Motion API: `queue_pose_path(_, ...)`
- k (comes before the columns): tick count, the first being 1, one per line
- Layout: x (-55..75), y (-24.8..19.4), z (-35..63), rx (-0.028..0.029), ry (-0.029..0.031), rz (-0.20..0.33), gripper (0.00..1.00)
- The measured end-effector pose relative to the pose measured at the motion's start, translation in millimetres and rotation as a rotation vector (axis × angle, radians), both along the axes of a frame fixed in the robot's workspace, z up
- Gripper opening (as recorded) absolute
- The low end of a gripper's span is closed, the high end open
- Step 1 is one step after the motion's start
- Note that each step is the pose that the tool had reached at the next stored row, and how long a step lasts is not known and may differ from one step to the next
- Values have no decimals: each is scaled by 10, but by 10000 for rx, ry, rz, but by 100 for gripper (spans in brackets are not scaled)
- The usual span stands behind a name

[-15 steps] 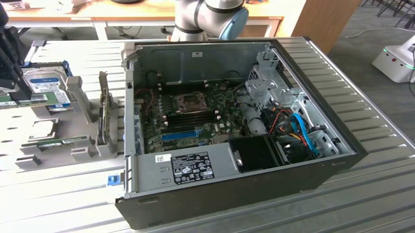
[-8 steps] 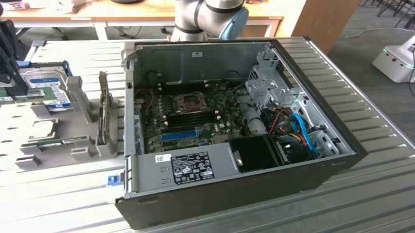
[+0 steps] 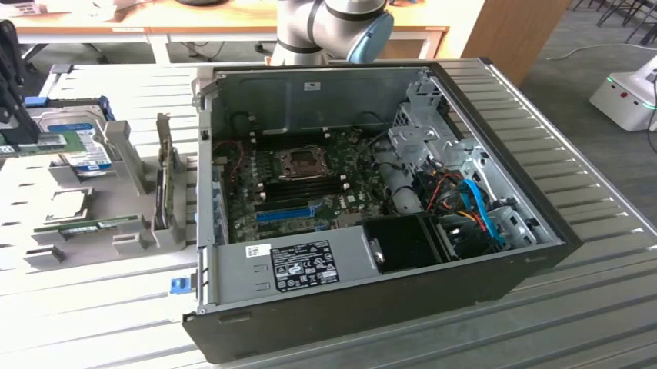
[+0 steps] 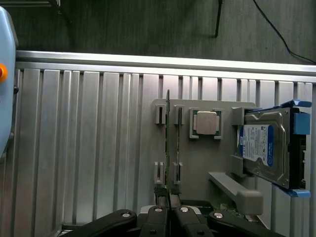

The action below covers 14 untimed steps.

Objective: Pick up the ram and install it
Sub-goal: 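Pick up the ram and move it above insertion slot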

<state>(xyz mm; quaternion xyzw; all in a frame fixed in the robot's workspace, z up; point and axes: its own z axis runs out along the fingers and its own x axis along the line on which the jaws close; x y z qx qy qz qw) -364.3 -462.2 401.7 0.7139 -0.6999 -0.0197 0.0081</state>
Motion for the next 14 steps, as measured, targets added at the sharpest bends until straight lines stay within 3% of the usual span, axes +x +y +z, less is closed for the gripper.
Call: queue_pose_path(14, 29, 0, 47, -1, 1, 2, 12)
